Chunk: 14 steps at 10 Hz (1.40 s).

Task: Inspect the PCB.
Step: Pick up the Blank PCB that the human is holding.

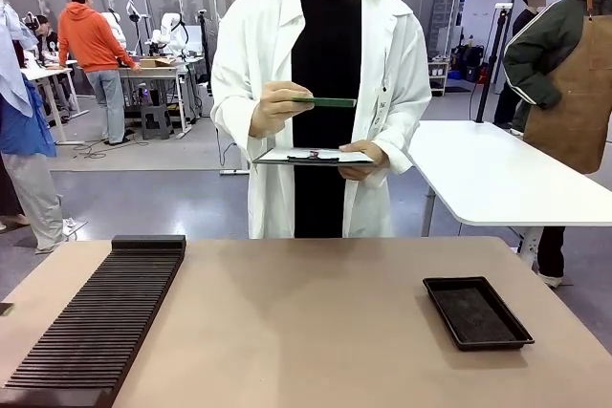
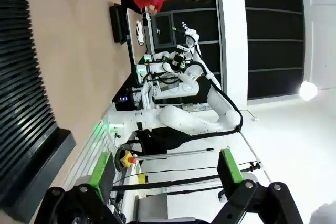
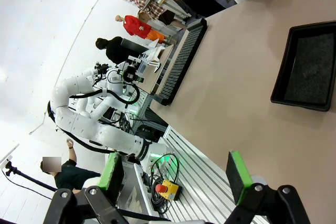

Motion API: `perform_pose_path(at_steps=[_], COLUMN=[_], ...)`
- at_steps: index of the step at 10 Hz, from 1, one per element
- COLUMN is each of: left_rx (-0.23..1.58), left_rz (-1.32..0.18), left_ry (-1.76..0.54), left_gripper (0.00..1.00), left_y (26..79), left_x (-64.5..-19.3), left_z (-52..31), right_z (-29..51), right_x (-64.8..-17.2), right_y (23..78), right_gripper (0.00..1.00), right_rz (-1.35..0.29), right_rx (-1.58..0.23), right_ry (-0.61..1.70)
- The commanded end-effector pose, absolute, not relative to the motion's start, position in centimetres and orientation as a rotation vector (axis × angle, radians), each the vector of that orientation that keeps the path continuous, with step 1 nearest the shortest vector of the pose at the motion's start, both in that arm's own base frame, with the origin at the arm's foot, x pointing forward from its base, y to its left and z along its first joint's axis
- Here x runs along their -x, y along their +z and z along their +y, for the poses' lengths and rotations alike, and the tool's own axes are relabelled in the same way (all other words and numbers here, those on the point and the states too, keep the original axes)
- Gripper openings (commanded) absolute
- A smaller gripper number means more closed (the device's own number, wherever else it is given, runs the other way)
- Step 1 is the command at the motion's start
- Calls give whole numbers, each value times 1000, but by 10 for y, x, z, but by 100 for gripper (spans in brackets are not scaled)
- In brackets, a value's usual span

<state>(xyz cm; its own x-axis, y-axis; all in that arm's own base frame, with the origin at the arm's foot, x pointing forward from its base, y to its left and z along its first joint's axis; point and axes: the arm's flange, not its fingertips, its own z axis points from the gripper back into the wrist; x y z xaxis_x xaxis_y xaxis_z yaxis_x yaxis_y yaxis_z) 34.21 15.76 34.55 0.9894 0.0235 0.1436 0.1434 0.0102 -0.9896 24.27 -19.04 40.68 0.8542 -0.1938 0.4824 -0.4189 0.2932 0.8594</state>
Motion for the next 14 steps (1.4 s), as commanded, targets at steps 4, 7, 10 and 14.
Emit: perform_pose_path(at_steps=[4,7,10,14], left_rx=[1588,1588,1588,1588], left_rz=[-204,-204,-204,-204], left_ry=[-91,-91,-91,-91], left_gripper=[100,100,100,100], left_y=[346,346,346,346], left_x=[-325,-325,-325,-325], left_z=[178,178,178,178], right_z=[-192,-192,-192,-192], right_x=[-243,-243,-243,-243], right_y=[410,410,410,410], right_gripper=[100,100,100,100], right_rz=[-580,-580,-580,-580], right_rx=[-1292,-1292,-1292,-1292], right_ry=[163,163,163,163])
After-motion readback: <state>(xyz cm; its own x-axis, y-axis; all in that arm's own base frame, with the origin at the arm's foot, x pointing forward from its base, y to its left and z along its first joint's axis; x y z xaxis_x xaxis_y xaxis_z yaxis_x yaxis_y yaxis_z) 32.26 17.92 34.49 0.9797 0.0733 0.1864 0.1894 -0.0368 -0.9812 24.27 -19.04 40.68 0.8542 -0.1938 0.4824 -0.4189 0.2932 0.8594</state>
